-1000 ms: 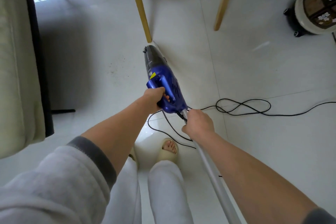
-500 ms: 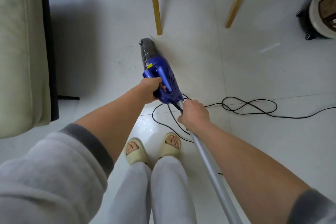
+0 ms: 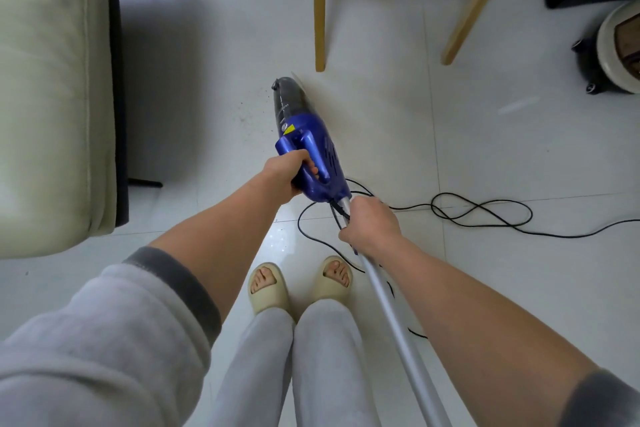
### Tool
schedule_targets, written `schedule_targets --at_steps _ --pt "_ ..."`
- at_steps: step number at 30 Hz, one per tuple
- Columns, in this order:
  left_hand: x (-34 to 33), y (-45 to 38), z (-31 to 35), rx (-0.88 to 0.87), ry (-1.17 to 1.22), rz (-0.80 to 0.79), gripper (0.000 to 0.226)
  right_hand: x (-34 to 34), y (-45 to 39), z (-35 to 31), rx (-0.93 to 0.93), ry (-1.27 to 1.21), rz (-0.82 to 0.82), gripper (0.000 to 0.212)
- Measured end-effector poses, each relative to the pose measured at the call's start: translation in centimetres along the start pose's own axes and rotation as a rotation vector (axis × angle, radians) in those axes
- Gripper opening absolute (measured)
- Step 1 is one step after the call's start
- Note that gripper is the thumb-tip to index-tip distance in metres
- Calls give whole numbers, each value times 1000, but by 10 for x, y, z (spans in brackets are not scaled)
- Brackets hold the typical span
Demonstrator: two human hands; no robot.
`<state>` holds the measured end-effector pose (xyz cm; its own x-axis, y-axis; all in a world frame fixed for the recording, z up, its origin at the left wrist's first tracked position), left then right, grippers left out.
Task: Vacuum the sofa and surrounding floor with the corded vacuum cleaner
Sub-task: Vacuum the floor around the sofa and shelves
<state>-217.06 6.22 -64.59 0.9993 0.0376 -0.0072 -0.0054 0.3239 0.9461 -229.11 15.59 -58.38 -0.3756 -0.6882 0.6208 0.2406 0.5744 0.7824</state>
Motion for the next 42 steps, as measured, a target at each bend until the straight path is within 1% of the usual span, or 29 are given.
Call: schedule_targets --at_steps 2,5,8,13,17,20,23,26,33,37,39,42 --pt "1 -1 5 -16 90 -20 10 6 -1 -7 10 17 -11 33" --pt "10 -1 11 -19 189 -6 16 15 -3 -20 35 54 -9 33" --pt "29 -2 15 -8 176 31 18 20 -2 -36 60 84 -6 36" --pt "71 -4 30 2 184 50 18 19 -4 -78 97 117 -1 28" --pt "102 -12 45 -23 196 80 19 15 -9 -112 117 108 -16 30" --pt "123 -15 53 -51 224 116 21 12 -13 -135 141 111 -26 19" --pt "148 -17 57 -53 266 129 25 9 -15 -159 180 134 -32 19" --pt "174 -19 53 -42 313 157 23 4 -13 -179 214 178 -48 20" --pt "207 -19 42 12 388 141 21 -7 -7 -208 258 273 -56 19" --pt "211 -16 39 28 363 118 23 -10 -2 -211 247 312 -62 30" --pt "212 -14 39 36 355 118 20 -9 0 -211 240 324 -62 24" --pt "211 -12 37 58 348 107 17 -8 1 -209 231 339 -59 24"
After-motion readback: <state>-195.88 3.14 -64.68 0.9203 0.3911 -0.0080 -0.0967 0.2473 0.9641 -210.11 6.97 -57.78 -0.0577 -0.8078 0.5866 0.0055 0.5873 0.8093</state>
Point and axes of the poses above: each hand's wrist, its own y-axis away from the middle knuckle, its own x-axis out of the back of the hand, z = x × y, the point moved 10 cm from there along -y, towards the middle knuckle, and after that the axes turned 12 degrees about y, right-handed, at the moved point
